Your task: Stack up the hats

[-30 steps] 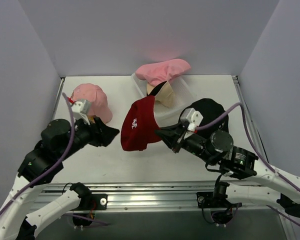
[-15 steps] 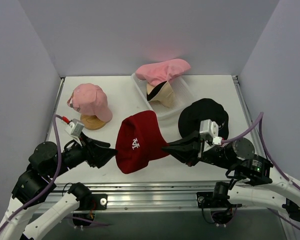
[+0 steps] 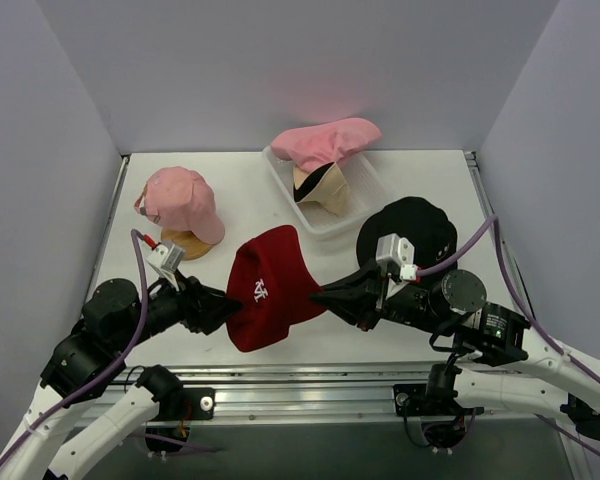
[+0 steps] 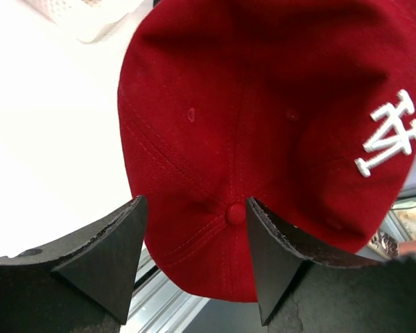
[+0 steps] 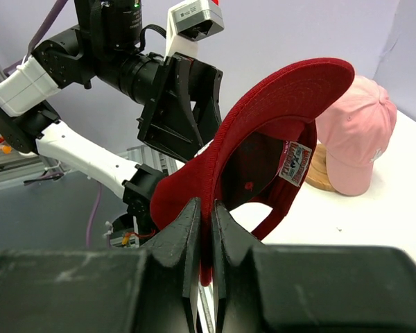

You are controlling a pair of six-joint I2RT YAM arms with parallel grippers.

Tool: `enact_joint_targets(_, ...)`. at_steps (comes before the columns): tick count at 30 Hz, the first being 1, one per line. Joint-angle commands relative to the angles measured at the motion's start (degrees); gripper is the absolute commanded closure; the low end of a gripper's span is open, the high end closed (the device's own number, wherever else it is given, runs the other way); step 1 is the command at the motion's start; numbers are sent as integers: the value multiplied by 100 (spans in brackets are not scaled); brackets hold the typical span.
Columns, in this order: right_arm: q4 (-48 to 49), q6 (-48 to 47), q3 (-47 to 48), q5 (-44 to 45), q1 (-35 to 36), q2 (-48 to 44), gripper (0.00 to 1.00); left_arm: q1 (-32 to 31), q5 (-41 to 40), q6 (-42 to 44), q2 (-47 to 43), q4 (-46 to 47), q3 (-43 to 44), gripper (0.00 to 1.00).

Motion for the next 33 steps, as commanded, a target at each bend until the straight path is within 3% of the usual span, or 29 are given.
enact_joint_targets(1, 600, 33, 109, 144, 6, 72, 100, 19, -242, -260, 246, -32, 167, 34)
enact_joint_targets(4, 565, -20, 118, 354, 6, 212, 100, 10, -242, -410, 536, 3, 176, 37)
enact_joint_targets(20, 908, -55, -137, 443, 15, 256, 100, 19, -462, -560, 1485, 758, -413, 39)
enact_joint_targets(21, 952, -55, -154, 426, 24, 248, 100, 19, -488, -551, 1529, 846, -448, 42)
enact_joint_targets(22, 970, -55, -189, 425, 24, 248, 100, 19, -471, -516, 1556, 916, -466, 54)
enact_joint_targets(25, 900, -73, -268, 548, 24, 221, 100, 19, -453, -472, 1539, 1040, -448, 77)
enact_joint_targets(26, 873, -90, -304, 592, 24, 213, 100, 19, -418, -437, 1478, 1031, -405, 91)
enact_joint_targets(27, 812, -108, -339, 749, 24, 169, 100, 19, -435, -385, 1442, 900, -248, 97)
enact_joint_targets(33, 741, -99, -831, 1506, -2, -270, 100, 36, -663, -138, 1213, -13, 798, 98)
